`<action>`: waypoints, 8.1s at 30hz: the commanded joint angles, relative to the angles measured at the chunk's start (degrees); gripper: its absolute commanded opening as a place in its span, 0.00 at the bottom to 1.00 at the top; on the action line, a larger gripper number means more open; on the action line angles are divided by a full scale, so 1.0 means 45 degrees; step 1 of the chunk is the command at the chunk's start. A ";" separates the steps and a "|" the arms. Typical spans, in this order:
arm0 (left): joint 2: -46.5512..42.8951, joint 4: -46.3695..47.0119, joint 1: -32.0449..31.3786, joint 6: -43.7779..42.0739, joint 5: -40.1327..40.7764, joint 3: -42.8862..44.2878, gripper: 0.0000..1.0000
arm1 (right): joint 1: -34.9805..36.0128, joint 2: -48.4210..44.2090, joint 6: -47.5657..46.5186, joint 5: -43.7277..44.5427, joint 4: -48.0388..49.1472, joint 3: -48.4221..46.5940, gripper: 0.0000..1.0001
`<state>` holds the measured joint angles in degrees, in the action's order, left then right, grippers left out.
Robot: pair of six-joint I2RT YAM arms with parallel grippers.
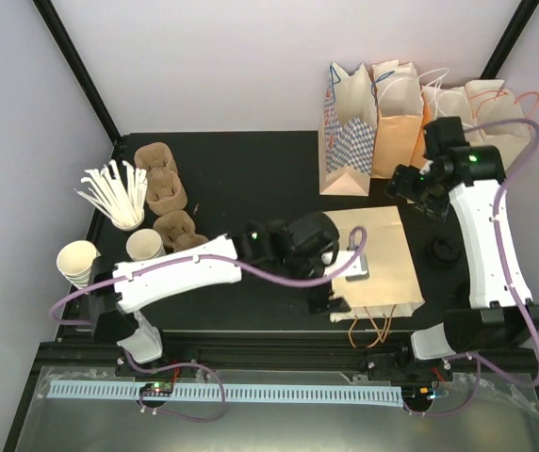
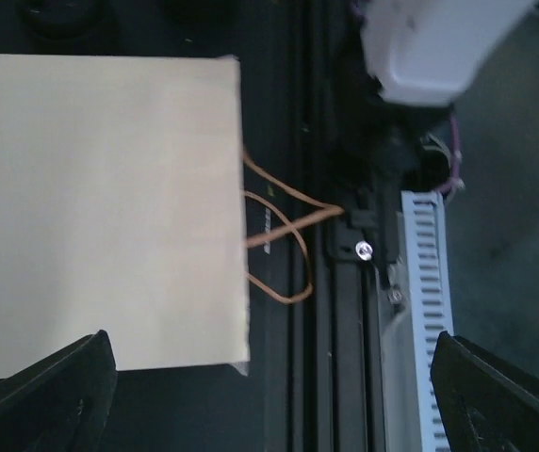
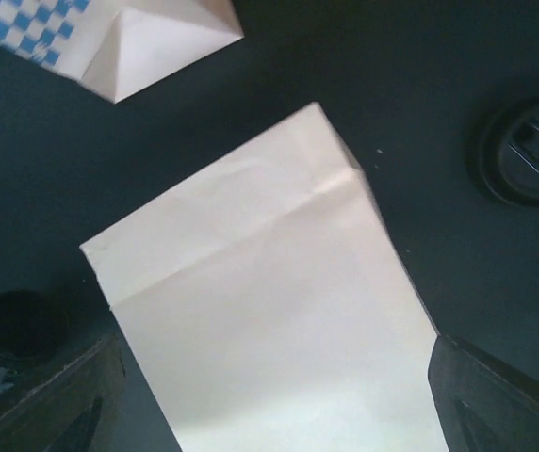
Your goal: Pack the takeout coffee
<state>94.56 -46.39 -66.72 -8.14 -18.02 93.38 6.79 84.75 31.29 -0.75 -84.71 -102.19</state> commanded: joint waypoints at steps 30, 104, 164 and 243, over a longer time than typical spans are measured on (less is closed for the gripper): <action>0.5555 0.5157 -0.4274 -0.1500 1.4377 0.0221 0.35 | -0.2721 -0.4148 0.0834 -0.1759 0.0913 0.2818 0.88; -0.1376 -0.2752 0.7059 0.6622 0.2428 0.2070 0.97 | -0.2725 -0.3768 -0.0859 -0.3372 0.1317 0.4338 1.00; 0.5275 -0.7500 0.7572 1.1078 0.5013 0.2703 0.15 | -0.1939 -0.6652 -0.0195 -0.6905 0.5620 1.1480 1.00; -0.3805 0.5174 0.8063 1.3058 -0.5803 -1.3231 0.45 | 0.8215 0.0941 0.1194 -0.6225 2.5498 1.5182 0.74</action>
<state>77.67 -20.16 -31.97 53.65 -44.14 31.90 42.81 86.94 37.36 -27.35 21.87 -32.03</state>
